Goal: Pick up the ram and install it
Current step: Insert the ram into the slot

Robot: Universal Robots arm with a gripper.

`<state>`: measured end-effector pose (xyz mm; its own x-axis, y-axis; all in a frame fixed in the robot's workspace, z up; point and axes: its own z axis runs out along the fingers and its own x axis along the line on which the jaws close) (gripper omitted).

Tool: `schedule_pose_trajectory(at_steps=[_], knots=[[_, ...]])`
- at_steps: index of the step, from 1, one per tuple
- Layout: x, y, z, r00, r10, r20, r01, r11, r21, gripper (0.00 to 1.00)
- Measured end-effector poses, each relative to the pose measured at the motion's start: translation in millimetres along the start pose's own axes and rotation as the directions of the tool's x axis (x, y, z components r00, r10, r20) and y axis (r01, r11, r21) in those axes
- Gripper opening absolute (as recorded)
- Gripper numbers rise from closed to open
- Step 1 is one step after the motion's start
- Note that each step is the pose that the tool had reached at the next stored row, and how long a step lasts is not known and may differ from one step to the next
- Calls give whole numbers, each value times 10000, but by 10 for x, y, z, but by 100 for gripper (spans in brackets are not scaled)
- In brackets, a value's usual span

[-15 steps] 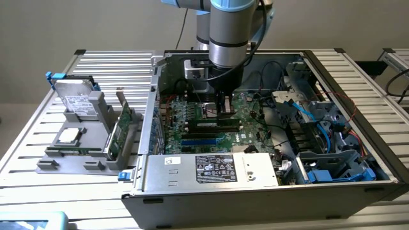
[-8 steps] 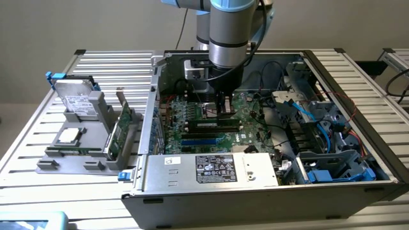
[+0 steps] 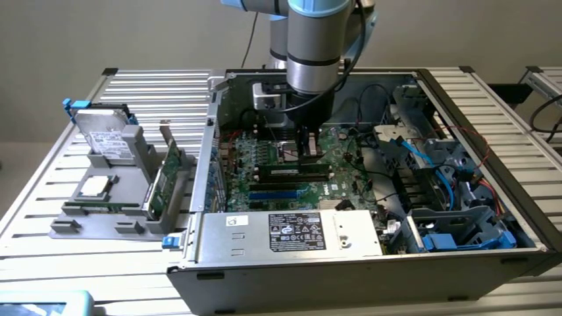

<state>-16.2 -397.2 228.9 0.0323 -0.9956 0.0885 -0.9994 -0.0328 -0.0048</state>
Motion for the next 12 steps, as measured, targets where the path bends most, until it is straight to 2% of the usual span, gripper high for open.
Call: schedule_pose_trajectory(at_steps=[12], knots=[[-1, 10, 12, 10000, 6, -3, -6, 10000, 46, 14]])
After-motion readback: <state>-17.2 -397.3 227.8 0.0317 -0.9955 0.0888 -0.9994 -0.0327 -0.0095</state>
